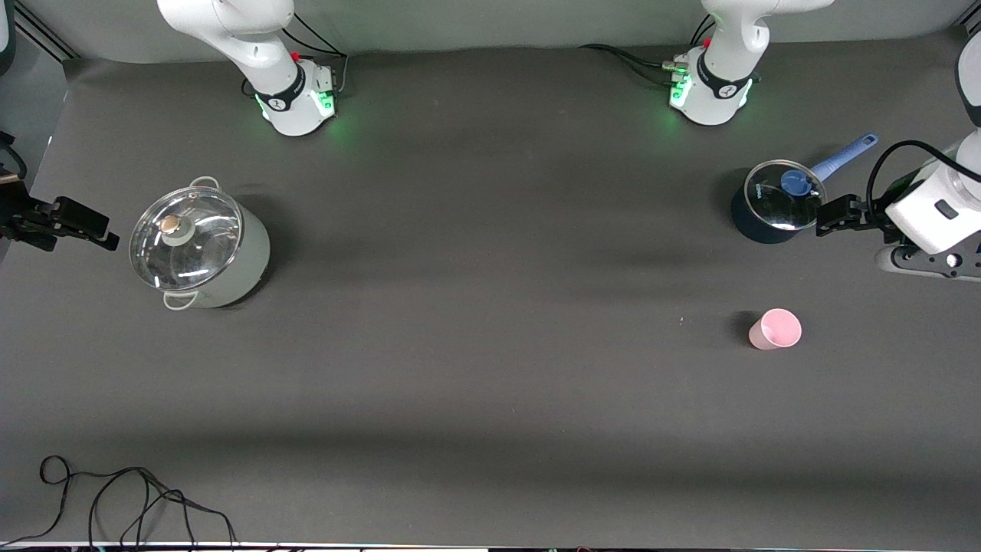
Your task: Transfer pink cup from left to right arm
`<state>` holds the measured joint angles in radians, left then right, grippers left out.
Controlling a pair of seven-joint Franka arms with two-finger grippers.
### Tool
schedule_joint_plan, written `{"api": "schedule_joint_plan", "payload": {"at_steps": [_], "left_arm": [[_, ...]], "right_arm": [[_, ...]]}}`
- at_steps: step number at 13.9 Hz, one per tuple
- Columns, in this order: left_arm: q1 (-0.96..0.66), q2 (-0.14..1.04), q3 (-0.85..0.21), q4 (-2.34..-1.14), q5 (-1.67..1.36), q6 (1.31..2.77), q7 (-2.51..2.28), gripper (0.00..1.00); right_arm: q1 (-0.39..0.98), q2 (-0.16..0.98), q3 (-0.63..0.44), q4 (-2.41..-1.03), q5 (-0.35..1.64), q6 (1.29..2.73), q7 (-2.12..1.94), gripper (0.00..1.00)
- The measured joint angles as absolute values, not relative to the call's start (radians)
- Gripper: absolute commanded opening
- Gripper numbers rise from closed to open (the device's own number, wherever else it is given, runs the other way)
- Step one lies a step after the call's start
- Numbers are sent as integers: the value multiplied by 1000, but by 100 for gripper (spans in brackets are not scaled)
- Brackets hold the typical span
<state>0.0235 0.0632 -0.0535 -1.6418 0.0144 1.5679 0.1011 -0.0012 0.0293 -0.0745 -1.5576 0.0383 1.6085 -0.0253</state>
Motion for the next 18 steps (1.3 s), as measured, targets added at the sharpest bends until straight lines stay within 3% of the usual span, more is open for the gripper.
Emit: {"api": "schedule_joint_plan", "payload": {"at_steps": [18], "left_arm": [[56,64,-51,-1641,13,1579,261,99]], "right_arm": [[-7,26,-83,-1544,38,1556,-63,100]]}}
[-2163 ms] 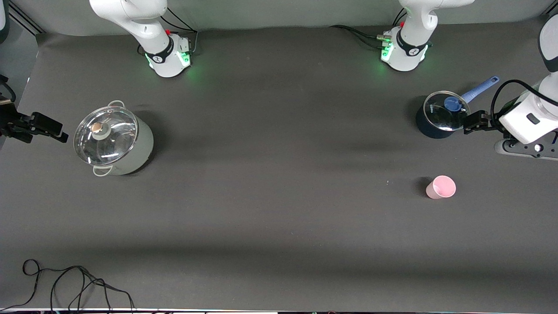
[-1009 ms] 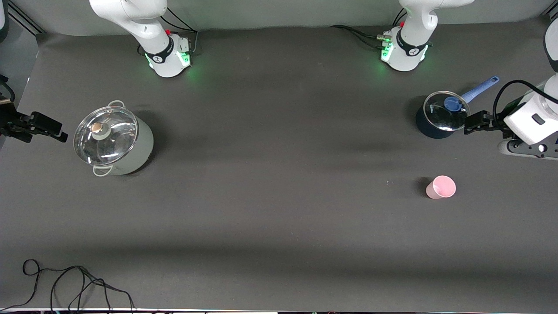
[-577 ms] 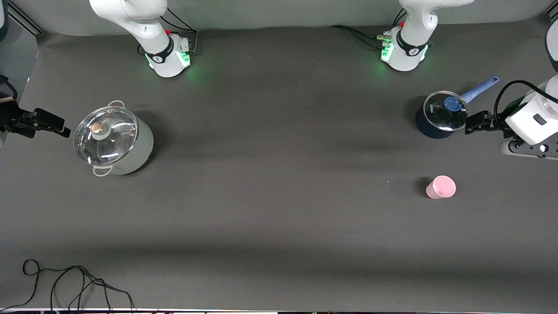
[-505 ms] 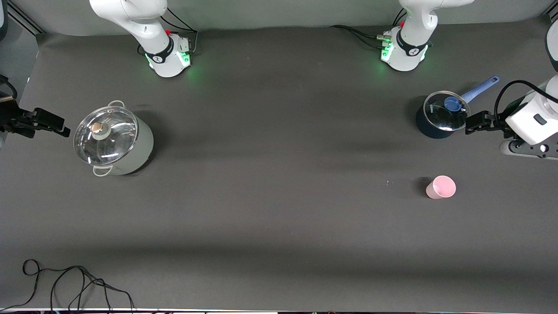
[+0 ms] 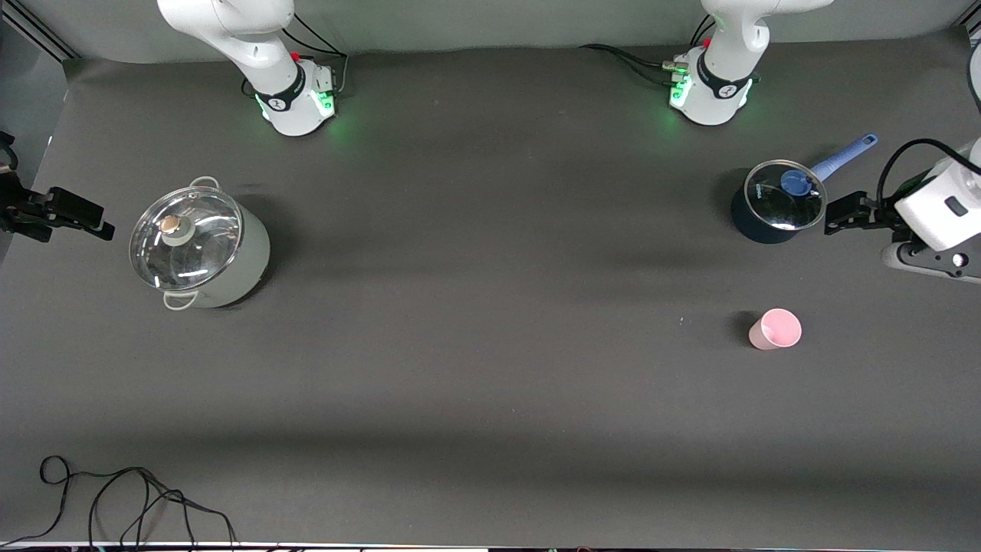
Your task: Transfer pink cup from left to right arm
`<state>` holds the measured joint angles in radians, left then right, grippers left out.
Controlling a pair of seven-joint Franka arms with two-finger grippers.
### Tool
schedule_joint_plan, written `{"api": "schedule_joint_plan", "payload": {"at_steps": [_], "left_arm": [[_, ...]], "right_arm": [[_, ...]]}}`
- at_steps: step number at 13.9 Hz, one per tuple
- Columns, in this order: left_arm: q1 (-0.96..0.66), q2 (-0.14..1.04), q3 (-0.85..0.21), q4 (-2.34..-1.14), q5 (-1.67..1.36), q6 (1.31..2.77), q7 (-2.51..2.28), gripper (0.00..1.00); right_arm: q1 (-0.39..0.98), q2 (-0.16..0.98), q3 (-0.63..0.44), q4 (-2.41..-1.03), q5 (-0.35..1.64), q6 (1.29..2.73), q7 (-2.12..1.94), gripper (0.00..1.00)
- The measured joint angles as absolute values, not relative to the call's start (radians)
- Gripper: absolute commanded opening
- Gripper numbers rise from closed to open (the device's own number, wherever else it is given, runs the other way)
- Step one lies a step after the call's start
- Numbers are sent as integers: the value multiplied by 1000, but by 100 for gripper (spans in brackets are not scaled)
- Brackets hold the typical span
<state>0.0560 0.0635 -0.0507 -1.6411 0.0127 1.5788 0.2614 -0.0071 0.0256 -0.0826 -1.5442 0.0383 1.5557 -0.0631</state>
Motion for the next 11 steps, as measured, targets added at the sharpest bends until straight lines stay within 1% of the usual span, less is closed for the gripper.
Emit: {"api": "schedule_joint_plan", "payload": {"at_steps": [6,11], "left_arm": [[165,69,-44,-1640,-80,1608,557,100],[239,107,-42,-1620,-101,1642,888,100]], "right_arm": [[-7,25,-83,-1544,38,1556,-72,100],[-5,25,-81,-1542,38,1556,-74,100]]}}
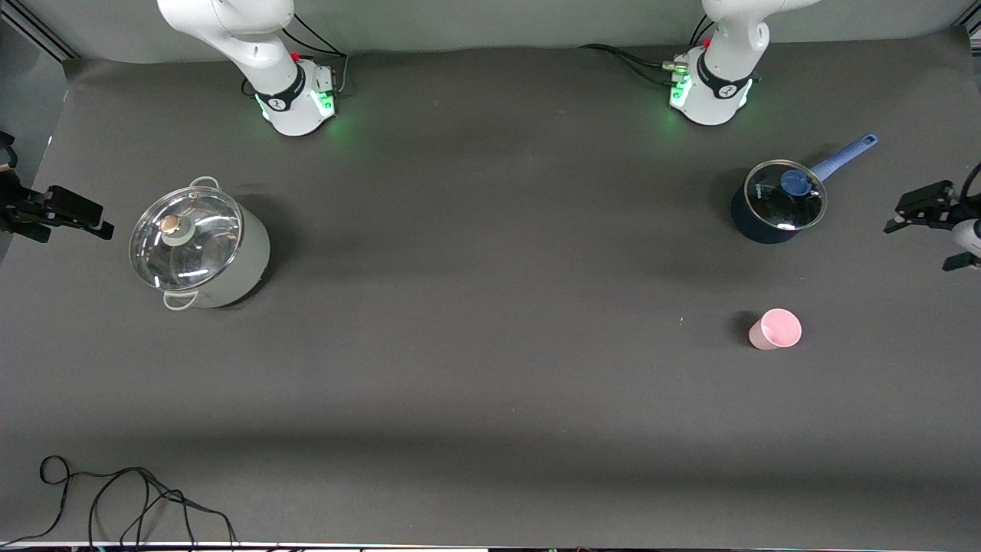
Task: Transfer pink cup from left to right arm
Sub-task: 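Lower the left gripper to the pink cup and close on it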
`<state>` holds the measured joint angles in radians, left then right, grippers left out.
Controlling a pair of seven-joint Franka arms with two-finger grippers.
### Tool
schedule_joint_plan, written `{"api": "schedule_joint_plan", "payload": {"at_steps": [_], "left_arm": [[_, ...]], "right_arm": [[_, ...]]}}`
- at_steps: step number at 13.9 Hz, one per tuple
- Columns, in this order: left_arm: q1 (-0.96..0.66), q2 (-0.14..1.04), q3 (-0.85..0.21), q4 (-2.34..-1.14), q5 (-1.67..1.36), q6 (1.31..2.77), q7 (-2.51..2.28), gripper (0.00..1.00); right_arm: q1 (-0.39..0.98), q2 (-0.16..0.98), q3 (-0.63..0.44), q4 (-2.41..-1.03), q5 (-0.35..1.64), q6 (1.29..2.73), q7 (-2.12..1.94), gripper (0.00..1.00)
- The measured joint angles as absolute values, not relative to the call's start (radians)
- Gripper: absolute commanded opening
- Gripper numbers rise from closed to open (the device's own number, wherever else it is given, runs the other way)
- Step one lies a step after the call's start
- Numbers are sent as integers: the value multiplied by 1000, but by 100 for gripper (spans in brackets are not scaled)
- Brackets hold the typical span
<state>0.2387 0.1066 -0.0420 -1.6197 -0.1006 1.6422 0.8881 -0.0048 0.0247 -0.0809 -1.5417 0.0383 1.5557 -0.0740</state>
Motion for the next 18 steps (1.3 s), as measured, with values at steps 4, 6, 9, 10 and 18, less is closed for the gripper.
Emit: {"api": "schedule_joint_plan", "payload": {"at_steps": [4,6,9,10,18], "left_arm": [[342,165,-41,-1600,-205,1665,1187,100],[423,225,-39,-1584,-306,1668,1406,100],[511,328,-37,-1539,-421,1668,1658,100],[537,362,-38,-1530,-462,1666,1714,100],[643,670,-41,-1466,-733,1617,2135,100]], "right_arm": [[-4,24,-78,-1540,38,1556,-74,100],[-4,24,-78,-1540,38,1556,-74,100],[-4,24,-78,-1540,38,1555,-74,100],[-4,24,-78,-1540,38,1555,-74,100],[-4,24,-78,-1539,38,1555,-74,100]]}}
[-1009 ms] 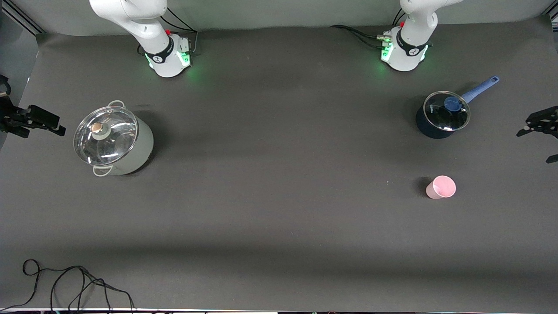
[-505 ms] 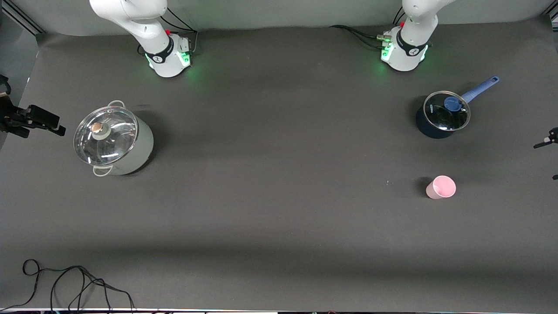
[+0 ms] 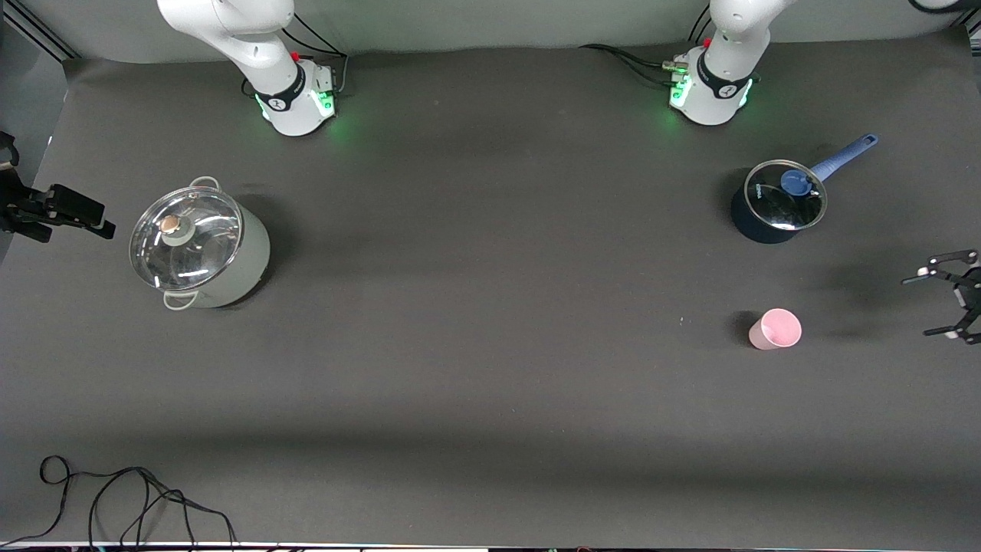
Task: Transfer pink cup from left to right arm
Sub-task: 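Lower the left gripper to the pink cup and close on it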
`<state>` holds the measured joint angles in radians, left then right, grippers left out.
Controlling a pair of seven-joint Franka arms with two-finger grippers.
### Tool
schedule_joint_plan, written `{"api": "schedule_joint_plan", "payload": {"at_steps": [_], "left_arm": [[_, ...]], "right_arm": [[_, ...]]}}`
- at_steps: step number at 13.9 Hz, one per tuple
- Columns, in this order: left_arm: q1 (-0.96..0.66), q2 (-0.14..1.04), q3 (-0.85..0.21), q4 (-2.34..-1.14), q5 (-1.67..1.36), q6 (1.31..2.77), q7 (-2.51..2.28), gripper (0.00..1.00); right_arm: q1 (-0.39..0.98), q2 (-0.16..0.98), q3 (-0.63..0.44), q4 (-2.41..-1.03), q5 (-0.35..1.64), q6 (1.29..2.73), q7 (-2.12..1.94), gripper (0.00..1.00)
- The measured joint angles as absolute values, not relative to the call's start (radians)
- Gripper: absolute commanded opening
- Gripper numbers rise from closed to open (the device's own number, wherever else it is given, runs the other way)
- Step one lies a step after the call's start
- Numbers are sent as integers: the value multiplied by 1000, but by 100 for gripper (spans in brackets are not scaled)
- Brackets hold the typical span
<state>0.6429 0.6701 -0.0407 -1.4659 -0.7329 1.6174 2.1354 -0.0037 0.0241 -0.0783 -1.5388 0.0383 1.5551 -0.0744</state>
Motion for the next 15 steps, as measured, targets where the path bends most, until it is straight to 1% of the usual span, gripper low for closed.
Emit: {"api": "schedule_joint_plan", "payload": {"at_steps": [3,10,15], "left_arm": [[646,767,-43,-1443,-803,1605,2267,100],[647,937,-61,-1434,-905,1560,2461,100],[648,1004,-90,-1429,-939,1494,2558,100]], "right_arm": [[-4,24,-79,-1538,38,1555,-74,100],[-4,24,-79,-1537,38,1555,-74,100],[-4,24,-79,-1537,38,1555,-74,100]]}}
